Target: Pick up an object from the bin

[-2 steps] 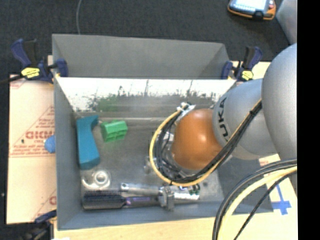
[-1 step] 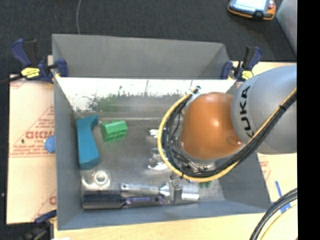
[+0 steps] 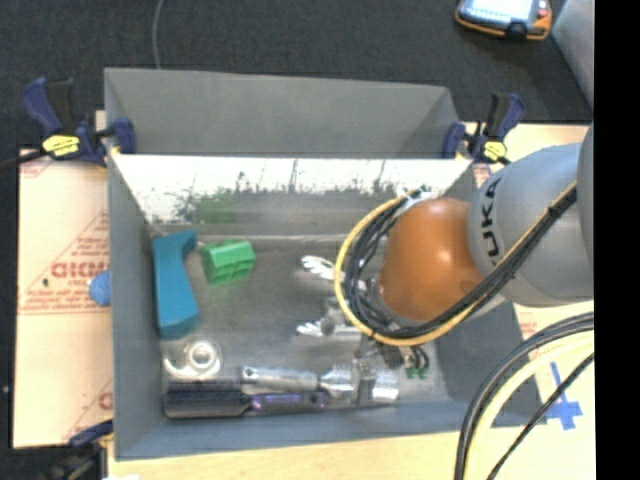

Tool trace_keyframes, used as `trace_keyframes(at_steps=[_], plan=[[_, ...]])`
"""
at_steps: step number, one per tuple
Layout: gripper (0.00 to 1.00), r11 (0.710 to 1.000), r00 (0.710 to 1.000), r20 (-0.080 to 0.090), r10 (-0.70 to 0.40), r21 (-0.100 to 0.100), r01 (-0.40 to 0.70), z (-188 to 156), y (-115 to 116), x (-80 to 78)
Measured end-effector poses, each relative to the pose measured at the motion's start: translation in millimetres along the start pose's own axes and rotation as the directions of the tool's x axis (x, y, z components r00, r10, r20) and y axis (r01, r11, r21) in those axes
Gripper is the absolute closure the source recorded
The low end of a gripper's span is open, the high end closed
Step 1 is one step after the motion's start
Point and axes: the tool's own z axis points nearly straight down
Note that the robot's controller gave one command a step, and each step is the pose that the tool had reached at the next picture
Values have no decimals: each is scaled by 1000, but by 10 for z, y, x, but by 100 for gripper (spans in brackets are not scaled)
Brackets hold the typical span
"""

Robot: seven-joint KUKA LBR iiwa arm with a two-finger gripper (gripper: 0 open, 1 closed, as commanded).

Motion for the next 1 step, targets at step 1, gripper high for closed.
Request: trace_keyframes(at_steps=[1], plan=[[0, 968, 968, 25, -249, 8, 249, 265, 434, 53]])
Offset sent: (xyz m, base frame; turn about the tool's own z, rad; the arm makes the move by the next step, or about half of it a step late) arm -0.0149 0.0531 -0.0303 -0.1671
